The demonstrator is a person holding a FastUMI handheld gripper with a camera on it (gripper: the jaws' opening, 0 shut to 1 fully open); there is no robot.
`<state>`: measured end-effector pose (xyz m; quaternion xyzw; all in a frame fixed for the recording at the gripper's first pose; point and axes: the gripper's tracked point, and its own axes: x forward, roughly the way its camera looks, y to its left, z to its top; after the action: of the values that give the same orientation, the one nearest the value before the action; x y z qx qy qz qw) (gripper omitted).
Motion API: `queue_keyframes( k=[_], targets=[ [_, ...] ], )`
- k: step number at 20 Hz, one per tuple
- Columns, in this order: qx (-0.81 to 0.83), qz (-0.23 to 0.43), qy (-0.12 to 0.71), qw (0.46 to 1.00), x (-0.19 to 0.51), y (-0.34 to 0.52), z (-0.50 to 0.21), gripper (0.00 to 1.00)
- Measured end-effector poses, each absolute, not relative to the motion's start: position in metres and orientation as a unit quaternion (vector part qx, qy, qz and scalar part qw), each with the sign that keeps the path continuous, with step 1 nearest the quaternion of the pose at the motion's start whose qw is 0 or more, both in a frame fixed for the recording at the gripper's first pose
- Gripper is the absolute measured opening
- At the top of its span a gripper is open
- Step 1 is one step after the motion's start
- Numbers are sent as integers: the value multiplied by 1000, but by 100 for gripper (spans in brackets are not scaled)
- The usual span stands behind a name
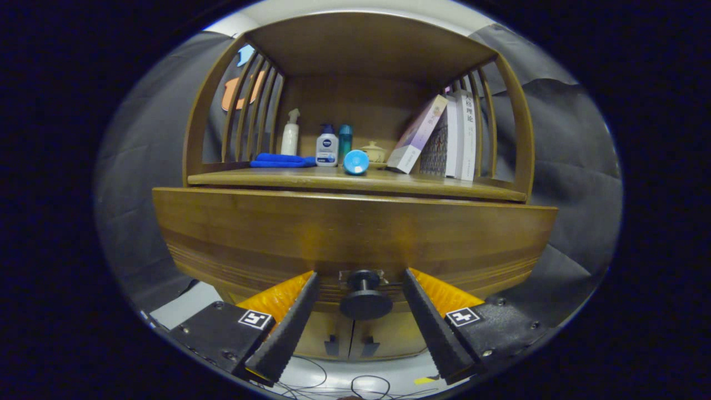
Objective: Pull open the drawer, take out the items inside it, and place them on the countertop above the cabinet.
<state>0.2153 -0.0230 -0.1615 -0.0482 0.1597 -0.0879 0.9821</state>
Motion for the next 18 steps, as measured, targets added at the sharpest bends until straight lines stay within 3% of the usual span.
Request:
queue_keyframes(
  k=[11, 18],
  targets=[
    [-27, -87, 184, 979, 260, -28, -164, 99],
    [-2, -56, 199, 978, 234, -20, -160, 99]
  ],
)
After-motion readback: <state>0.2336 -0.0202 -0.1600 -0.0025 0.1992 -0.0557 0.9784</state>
